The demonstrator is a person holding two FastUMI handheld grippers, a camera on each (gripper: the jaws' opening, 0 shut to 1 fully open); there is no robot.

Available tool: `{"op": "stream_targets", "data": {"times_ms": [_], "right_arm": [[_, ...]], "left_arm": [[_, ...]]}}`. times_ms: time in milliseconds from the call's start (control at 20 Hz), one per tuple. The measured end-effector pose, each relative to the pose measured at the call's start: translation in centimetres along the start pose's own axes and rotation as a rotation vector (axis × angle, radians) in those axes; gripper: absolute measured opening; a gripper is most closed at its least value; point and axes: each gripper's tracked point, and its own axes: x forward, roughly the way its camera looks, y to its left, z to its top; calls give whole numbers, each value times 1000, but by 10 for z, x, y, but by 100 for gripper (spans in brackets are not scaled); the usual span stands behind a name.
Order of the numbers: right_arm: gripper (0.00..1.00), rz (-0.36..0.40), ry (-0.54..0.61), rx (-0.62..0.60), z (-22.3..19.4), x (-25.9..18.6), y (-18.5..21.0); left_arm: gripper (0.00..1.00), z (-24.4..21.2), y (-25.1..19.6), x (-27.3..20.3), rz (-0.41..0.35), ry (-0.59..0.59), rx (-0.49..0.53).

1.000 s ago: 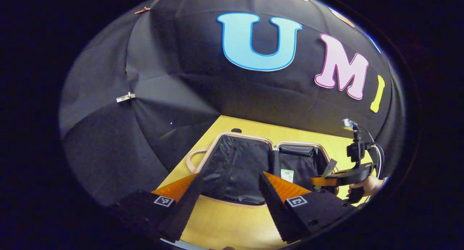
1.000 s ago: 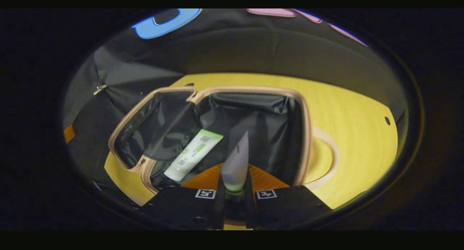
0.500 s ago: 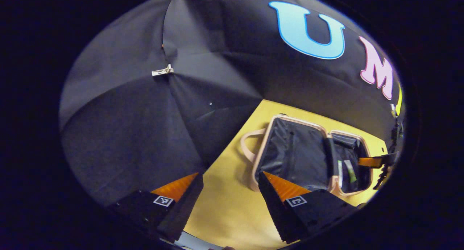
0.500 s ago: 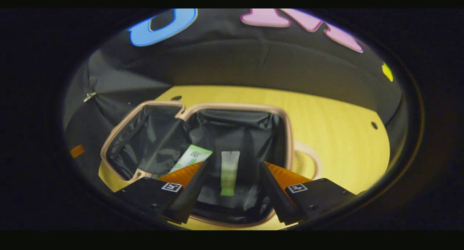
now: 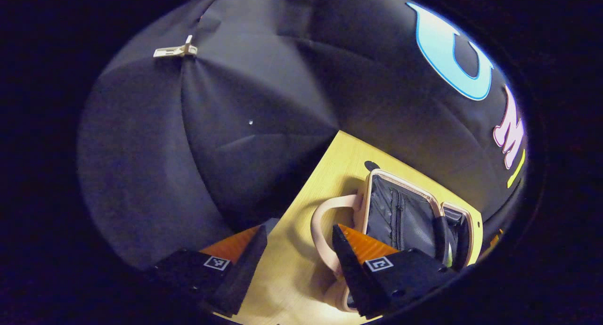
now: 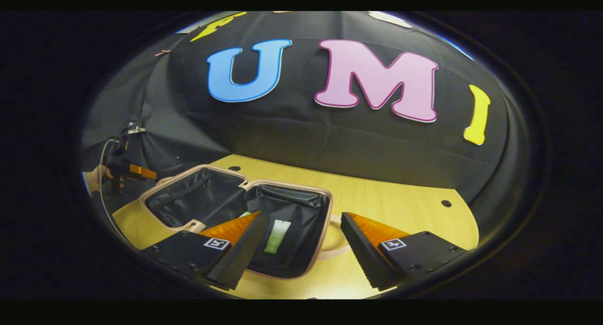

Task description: First open the suitcase, pack the skin care products into it, and then close the suitcase.

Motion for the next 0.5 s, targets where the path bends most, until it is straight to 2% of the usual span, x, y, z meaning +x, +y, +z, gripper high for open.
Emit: {"op": "stream_targets", "data": {"times_ms": [50,100,150,200,250,300,350,400,450,500], "right_arm": [[99,-2,12,0,-5,-10,-2],[94,-6,17,0,-8,-20,-4],[94,-15,16,1,-11,-29,-7],[99,-20,21,5,-14,-37,-9],[98,-23,28,10,-19,-44,-12],[97,-33,44,17,-24,-49,-17],[94,-50,70,21,-33,-54,-25],[97,-64,92,31,-39,-58,-32],[94,-76,97,45,-41,-60,-37],[97,-91,90,57,-40,-61,-43]], "left_arm": [[84,-5,-6,13,-43,28,-41],[75,-8,-7,24,-52,49,-86],[77,-12,-13,36,-77,71,-128],[68,-14,-16,43,-103,84,-167],[65,-15,-19,48,-127,91,-198],[42,-15,-11,54,-95,89,-225],[29,-18,-13,59,-105,102,-260],[16,-19,-14,55,-123,104,-278],[15,-14,-15,52,-139,97,-293],[13,-5,-17,46,-138,71,-299]]}}
